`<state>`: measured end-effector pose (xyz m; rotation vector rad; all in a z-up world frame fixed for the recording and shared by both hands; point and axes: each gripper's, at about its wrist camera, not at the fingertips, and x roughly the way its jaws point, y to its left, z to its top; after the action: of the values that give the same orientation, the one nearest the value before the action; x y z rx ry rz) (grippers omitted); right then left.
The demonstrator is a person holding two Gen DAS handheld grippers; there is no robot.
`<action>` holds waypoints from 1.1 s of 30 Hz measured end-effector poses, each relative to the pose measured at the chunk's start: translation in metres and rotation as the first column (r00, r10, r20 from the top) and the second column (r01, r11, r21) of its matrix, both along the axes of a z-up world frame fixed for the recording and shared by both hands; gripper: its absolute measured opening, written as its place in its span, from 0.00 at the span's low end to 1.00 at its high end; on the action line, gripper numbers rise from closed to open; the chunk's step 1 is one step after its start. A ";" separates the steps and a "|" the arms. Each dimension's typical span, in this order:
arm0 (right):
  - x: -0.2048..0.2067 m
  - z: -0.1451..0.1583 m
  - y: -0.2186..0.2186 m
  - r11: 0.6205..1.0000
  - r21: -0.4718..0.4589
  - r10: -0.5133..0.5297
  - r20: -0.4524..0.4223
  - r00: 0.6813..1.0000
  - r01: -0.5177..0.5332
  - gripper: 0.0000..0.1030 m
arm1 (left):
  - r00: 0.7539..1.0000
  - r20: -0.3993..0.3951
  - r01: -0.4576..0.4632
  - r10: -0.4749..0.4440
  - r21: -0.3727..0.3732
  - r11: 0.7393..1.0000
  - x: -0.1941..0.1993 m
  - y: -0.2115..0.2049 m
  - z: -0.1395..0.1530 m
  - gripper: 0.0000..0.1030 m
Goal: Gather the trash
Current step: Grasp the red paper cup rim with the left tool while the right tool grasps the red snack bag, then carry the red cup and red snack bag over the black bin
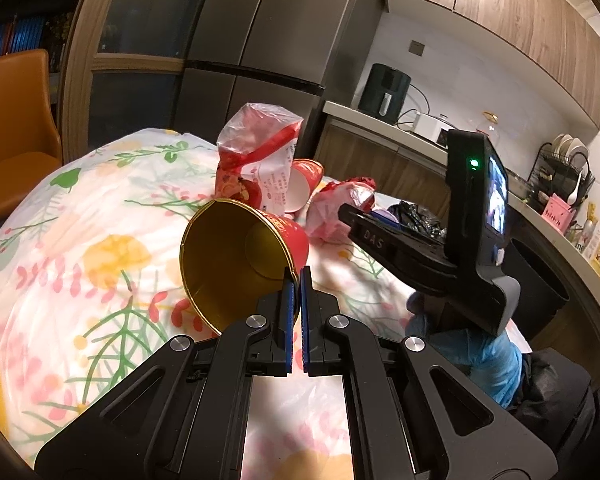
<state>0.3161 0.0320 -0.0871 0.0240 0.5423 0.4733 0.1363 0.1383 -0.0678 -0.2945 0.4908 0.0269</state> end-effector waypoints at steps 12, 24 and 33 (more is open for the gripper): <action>-0.063 0.030 -0.047 0.997 0.069 0.029 0.064 0.998 -0.033 0.21 | 0.999 0.035 0.008 -0.010 0.031 0.999 -0.009 -0.020 0.018 0.02; -0.120 0.049 -0.115 0.995 0.099 -0.022 0.113 0.993 0.011 0.20 | 0.996 0.062 0.052 -0.056 0.058 0.997 -0.016 -0.069 0.037 0.02; -0.136 0.057 -0.166 0.989 0.099 -0.125 0.146 0.981 0.112 0.19 | 0.985 0.079 0.147 -0.154 0.094 0.985 -0.010 -0.119 0.047 0.02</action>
<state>0.1805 -0.1335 -0.0296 0.1053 0.3670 0.3793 0.1258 0.0195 -0.0208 -0.1704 0.4239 -0.1108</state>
